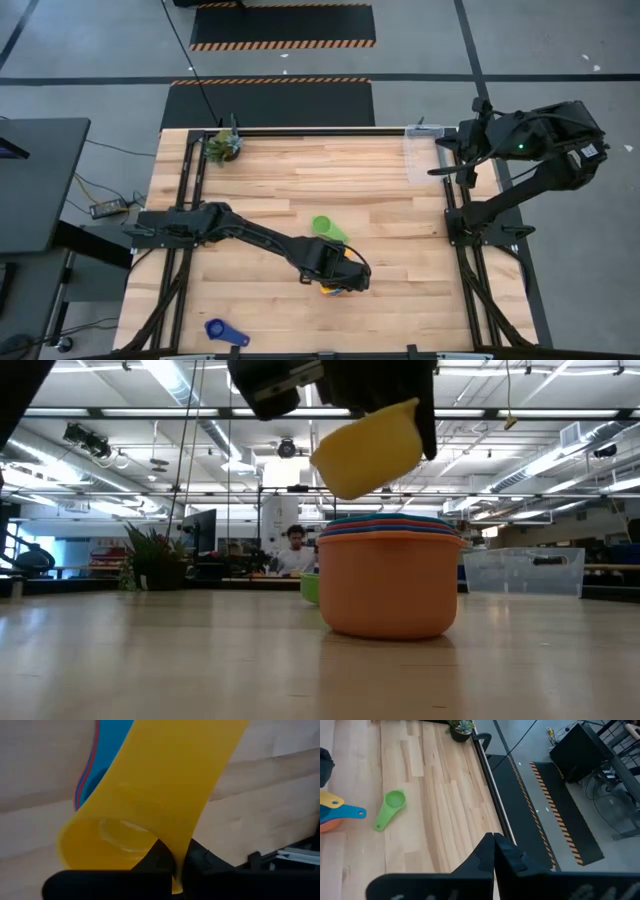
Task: Nest measuring cups in basket
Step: Stack the yellow measuring cup on top of the light blue measuring cup
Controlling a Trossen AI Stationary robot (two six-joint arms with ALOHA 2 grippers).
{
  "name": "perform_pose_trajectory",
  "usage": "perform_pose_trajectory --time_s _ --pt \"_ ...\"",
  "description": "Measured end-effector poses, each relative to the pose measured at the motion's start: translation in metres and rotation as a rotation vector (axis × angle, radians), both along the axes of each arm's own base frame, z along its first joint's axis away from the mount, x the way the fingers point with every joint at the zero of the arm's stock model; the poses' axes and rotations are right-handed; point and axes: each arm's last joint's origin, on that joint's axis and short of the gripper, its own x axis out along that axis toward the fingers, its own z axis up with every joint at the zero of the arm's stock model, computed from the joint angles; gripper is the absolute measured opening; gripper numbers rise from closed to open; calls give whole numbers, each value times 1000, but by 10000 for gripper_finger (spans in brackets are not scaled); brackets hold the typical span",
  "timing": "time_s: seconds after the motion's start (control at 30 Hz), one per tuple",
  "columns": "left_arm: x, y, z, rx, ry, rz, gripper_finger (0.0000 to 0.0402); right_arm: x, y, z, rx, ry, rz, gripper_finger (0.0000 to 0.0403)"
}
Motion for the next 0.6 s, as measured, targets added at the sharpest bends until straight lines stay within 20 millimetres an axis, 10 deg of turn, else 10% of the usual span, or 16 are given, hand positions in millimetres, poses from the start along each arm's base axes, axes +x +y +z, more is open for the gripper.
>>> perform_pose_trajectory --time_s 0.6 --pt "-2 8 -2 5 52 10 20 0 0 0 6 2 7 3"
